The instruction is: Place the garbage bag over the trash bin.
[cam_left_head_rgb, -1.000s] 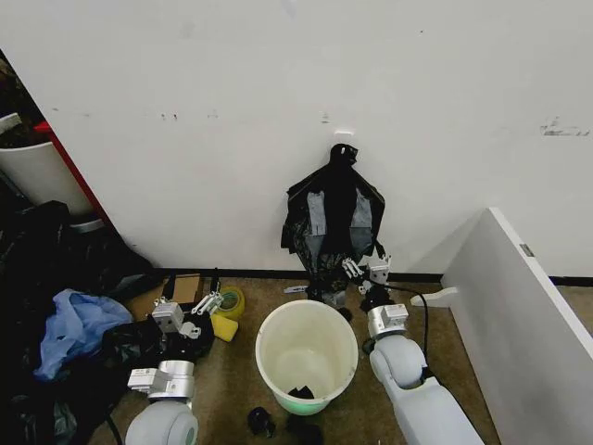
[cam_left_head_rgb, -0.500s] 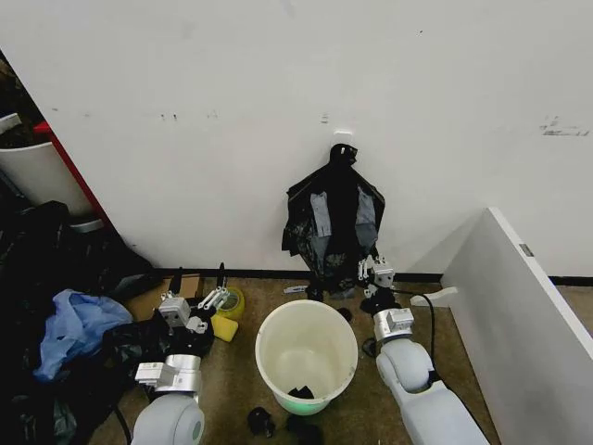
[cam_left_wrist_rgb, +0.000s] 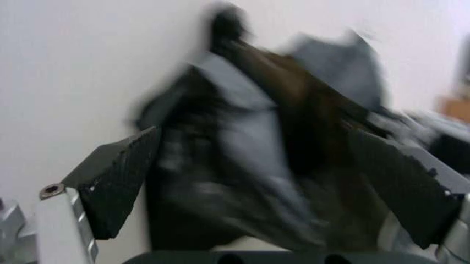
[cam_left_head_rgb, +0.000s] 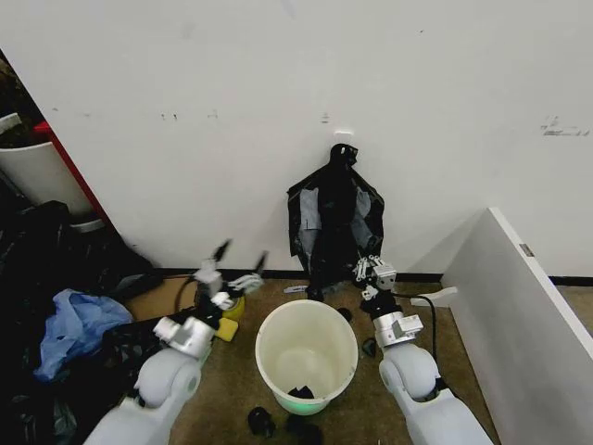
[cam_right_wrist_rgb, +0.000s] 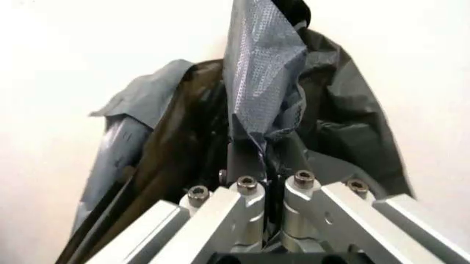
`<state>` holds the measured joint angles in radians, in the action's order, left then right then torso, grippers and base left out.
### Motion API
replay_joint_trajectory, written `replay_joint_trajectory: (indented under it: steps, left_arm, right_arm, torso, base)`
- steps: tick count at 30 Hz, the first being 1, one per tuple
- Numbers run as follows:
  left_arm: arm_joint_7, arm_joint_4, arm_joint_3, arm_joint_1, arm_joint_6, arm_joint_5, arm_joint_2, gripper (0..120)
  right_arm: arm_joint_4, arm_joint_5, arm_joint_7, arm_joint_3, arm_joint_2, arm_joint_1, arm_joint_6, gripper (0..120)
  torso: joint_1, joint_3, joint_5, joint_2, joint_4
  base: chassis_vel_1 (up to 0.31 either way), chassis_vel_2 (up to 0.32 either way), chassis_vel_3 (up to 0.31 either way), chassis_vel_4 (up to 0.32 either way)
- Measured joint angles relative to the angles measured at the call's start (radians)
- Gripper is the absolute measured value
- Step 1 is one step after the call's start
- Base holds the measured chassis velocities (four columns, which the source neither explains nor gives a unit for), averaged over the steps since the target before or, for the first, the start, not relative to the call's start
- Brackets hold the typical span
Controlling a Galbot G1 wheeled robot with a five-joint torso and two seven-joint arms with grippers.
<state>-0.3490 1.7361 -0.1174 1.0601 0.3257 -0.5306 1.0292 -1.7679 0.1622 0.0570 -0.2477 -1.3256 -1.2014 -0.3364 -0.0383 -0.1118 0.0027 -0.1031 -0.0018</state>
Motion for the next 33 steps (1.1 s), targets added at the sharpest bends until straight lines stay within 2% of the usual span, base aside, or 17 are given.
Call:
replay_joint_trajectory:
  steps: [2, 6, 14, 17, 21, 24, 25, 27, 33]
  left_arm:
    - [-0.024, -0.044, 0.063, -0.073, -0.004, 0.022, 0.001, 100]
    - [-0.005, -0.095, 0.112, -0.135, -0.006, 0.049, 0.027, 100]
    - [0.039, -0.139, 0.139, -0.178, -0.010, 0.063, 0.057, 100]
    - [0.081, -0.186, 0.143, -0.204, -0.012, 0.087, 0.105, 100]
    - [0.100, -0.208, 0.135, -0.204, -0.013, 0.097, 0.118, 100]
    - [0.089, -0.259, 0.145, -0.222, 0.006, 0.105, 0.138, 91]
    - [0.086, -0.283, 0.146, -0.231, 0.013, 0.117, 0.163, 85]
    - [0.085, -0.286, 0.145, -0.233, 0.014, 0.116, 0.170, 82]
    - [0.071, -0.290, 0.140, -0.236, 0.012, 0.056, 0.167, 58]
  right_arm:
    - [-0.004, 0.001, -0.007, -0.001, -0.003, 0.000, -0.001, 0]
    - [-0.009, 0.004, -0.012, -0.004, -0.004, -0.002, -0.001, 0]
    - [-0.011, 0.004, -0.017, -0.007, -0.003, -0.004, -0.001, 0]
    - [-0.009, 0.004, -0.022, -0.011, -0.006, -0.006, -0.003, 0]
    - [0.001, 0.005, -0.027, -0.012, -0.007, -0.004, -0.006, 0]
    - [0.004, 0.006, -0.032, -0.013, -0.008, -0.001, -0.008, 0]
    - [0.005, 0.006, -0.033, -0.013, -0.006, 0.001, -0.009, 0]
    - [0.006, 0.006, -0.034, -0.012, -0.005, 0.003, -0.009, 0]
    - [0.012, 0.006, -0.036, -0.011, -0.003, 0.005, -0.019, 0]
  torso:
    - [0.000, 0.000, 0.0001, 0.000, -0.0003]
    - [0.000, 0.000, 0.0001, 0.000, -0.0003]
    - [0.000, 0.000, 0.0001, 0.000, -0.0003]
    - [0.000, 0.000, -0.0002, 0.000, -0.0004]
    - [0.000, 0.000, 0.0003, 0.000, -0.0001]
    - [0.000, 0.000, 0.0002, 0.000, 0.0000]
    - [0.000, 0.000, -0.0001, 0.000, -0.0003]
    - [0.000, 0.000, 0.0000, 0.000, -0.0003]
    - [0.000, 0.000, 0.0001, 0.000, -0.0001]
  base:
    - [0.000, 0.000, 0.000, 0.000]
    - [0.000, 0.000, 0.000, 0.000]
    - [0.000, 0.000, 0.000, 0.000]
    - [0.000, 0.000, 0.000, 0.000]
    - [0.000, 0.000, 0.000, 0.000]
    - [0.000, 0.000, 0.000, 0.000]
    - [0.000, 0.000, 0.000, 0.000]
    - [0.000, 0.000, 0.000, 0.000]
    - [0.000, 0.000, 0.000, 0.000]
